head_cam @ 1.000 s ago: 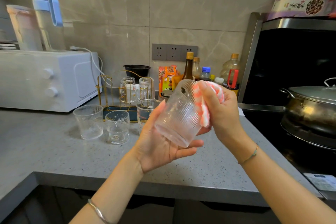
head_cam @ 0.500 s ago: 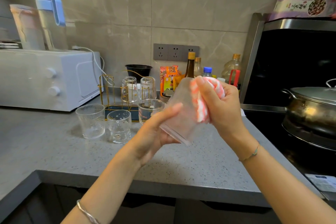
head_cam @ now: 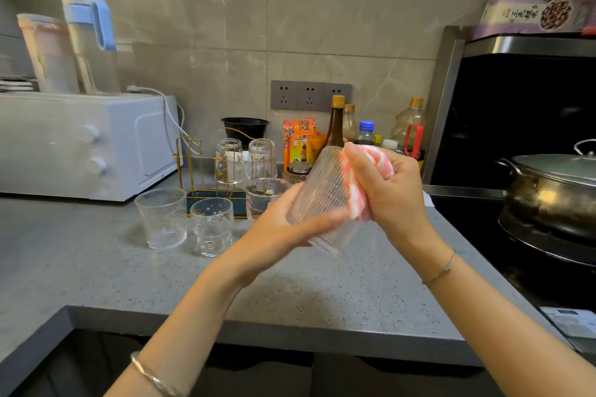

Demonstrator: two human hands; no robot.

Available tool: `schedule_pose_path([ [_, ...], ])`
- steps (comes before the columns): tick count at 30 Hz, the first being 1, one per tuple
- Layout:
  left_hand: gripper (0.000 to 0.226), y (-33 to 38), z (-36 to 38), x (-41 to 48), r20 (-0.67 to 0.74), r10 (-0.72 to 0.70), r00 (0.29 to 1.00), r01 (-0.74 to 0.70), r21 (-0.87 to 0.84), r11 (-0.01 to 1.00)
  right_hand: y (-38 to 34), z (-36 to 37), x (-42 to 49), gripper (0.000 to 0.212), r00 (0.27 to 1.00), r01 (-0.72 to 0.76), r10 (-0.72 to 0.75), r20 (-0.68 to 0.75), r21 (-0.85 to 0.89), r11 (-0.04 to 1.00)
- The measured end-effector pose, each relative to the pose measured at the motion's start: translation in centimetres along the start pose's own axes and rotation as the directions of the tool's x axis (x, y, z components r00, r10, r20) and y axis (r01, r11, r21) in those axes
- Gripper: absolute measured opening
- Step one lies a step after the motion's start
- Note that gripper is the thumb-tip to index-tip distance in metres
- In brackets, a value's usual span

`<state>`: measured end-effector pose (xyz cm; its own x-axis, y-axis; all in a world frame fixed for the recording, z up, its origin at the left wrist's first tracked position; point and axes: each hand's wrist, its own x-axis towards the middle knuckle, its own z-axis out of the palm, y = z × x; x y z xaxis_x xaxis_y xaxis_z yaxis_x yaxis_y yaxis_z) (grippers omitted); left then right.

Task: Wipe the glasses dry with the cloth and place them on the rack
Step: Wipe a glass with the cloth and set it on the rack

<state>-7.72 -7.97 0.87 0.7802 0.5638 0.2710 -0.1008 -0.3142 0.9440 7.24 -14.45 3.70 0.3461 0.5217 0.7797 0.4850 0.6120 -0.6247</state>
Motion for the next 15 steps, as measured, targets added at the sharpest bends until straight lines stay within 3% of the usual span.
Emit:
schedule_pose_path([
  [1,0.086,0.0,0.1,0.0,-0.042,0.05,0.998,-0.045,0.109,0.993,-0.1,0.0,0.0,0.042,1.0,0.008,-0.008,-0.009,-0.005,1.0],
  [3,0.071,0.0,0.2,-0.1,-0.101,0.12,0.988,-0.106,0.135,0.985,-0.3,0.3,0.1,0.043,1.0,0.022,-0.022,-0.015,-0.008,1.0],
  [5,0.067,0.1,0.2,-0.5,-0.107,0.112,0.988,-0.108,0.044,0.993,-0.5,0.5,0.2,0.043,1.0,0.029,-0.029,0.0,-0.004,1.0],
  [7,0.07,-0.1,0.0,-0.6,-0.067,0.051,0.996,-0.061,-0.163,0.985,-0.6,0.5,0.2,0.044,0.999,0.03,-0.032,0.025,0.061,0.998],
  [9,0.076,-0.5,0.0,-0.6,0.057,-0.03,0.998,0.055,-0.507,0.86,-0.9,0.6,0.4,0.036,1.0,0.004,-0.008,0.026,0.159,0.987],
  [11,0.074,-0.8,0.4,-0.6,0.289,0.021,0.957,0.221,-0.775,0.592,-1.2,0.9,0.5,0.031,1.0,0.005,-0.01,0.023,0.218,0.976],
  [13,0.074,-1.2,0.4,-0.6,0.456,0.122,0.882,0.373,-0.832,0.411,-1.0,1.1,0.4,0.028,0.999,0.01,-0.018,0.038,0.199,0.98],
  [15,0.078,-1.6,0.1,-0.4,0.497,0.125,0.859,0.404,-0.807,0.432,-0.8,1.1,0.2,0.032,0.999,-0.008,0.001,0.038,0.19,0.982],
])
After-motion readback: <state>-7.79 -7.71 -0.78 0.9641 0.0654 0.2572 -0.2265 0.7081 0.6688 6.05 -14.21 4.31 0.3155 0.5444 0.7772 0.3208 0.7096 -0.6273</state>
